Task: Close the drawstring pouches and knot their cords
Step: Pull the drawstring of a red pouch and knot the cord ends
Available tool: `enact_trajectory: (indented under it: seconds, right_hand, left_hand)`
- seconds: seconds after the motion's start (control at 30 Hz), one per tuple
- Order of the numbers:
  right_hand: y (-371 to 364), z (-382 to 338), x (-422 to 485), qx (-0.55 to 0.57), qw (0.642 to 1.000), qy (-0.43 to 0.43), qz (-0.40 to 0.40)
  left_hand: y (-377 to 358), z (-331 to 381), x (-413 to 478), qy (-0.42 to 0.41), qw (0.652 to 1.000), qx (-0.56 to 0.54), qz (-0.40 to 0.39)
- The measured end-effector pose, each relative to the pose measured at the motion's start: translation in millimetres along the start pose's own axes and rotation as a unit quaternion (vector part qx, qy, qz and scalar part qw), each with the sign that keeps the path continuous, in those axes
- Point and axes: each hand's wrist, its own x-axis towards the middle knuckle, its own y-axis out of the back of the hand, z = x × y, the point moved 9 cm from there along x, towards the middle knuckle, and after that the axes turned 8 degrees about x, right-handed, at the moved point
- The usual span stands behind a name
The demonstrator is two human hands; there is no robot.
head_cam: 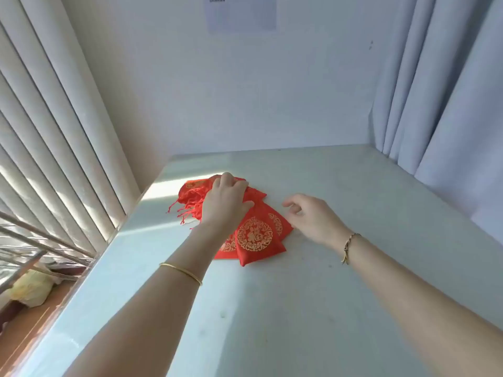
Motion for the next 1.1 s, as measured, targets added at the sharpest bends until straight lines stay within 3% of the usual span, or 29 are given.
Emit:
enact_trajectory:
  seconds: [0.13,0.23,0.33,0.53,0.6,0.7,0.83,1.1]
  right_hand:
    - [5,2,-6,0.030,0.998,0.006,0.048]
    - [8,6,-7,0.089,0.992,0.014,0.086]
    - [16,10,-6,0.159,0.980,0.031,0.117]
    - [23,19,10,0.254,0.965,0.054,0.021]
    - [27,24,18,0.242,0.968,0.069,0.018]
    - [37,23,26,0.228,0.969,0.090,0.026]
    - [46,22,30,0.225,0.969,0.097,0.035]
    - [42,47,24,0.245,0.969,-0.007,-0.043]
  left_hand:
    - [-2,6,1,-0.007,0.998,0.021,0.057]
    - [1,12,-5,-0.031,0.988,-0.119,0.094]
    - [6,23,-12,-0.048,0.947,-0.313,0.054]
    - [-16,32,-13,0.007,0.876,-0.482,0.008]
    - [-28,32,-8,0.028,0.874,-0.484,-0.019]
    - [-39,28,-1,0.048,0.902,-0.422,-0.073]
    - [-33,28,5,0.045,0.912,-0.399,-0.077]
    - [-21,27,2,0.039,0.915,-0.398,-0.060]
